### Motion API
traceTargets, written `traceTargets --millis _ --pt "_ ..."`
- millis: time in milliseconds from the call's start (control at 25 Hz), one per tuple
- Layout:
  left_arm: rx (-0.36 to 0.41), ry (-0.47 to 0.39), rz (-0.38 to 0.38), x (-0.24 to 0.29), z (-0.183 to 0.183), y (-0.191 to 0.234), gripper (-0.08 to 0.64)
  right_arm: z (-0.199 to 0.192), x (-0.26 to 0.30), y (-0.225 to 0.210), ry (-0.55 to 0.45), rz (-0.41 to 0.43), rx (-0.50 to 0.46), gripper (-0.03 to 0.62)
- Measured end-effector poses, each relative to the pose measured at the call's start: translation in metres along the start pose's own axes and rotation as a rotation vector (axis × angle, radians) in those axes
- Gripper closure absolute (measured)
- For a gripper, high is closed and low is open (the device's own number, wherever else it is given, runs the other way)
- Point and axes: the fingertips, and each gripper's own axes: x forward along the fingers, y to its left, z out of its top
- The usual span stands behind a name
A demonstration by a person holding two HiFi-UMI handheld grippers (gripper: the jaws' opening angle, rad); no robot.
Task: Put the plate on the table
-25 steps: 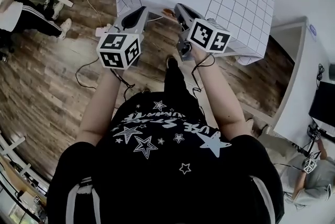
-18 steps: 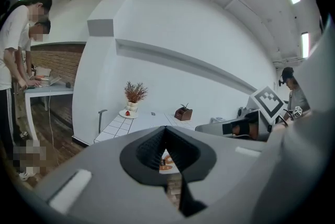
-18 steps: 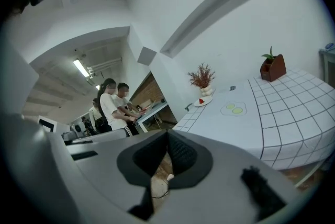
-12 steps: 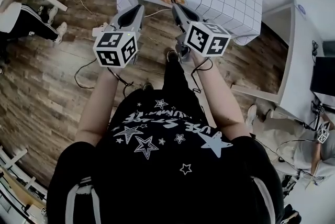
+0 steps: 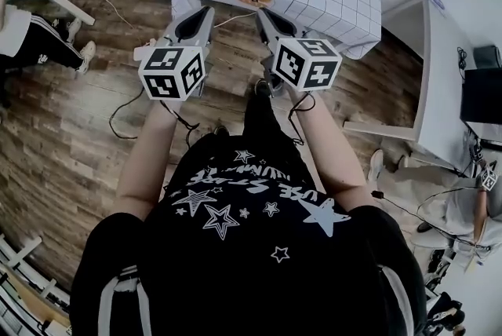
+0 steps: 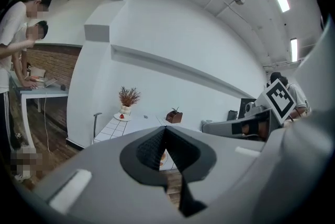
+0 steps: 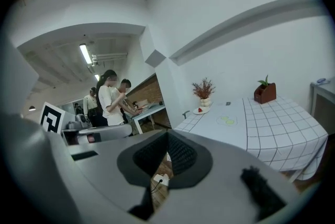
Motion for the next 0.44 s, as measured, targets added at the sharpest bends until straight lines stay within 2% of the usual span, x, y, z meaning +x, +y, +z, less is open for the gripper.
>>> traceTargets --millis 120,440 --pt "0.003 0.005 0.0 0.004 0.005 0.001 0.551 0.01 -0.002 -0.001 -0.015 -0.022 -0.042 0.58" --pt "-0.002 -0.008 -0.004 0.017 0.005 -0.01 0.551 0.012 -0.012 -0.015 -0.037 -0.025 -0.069 0.58"
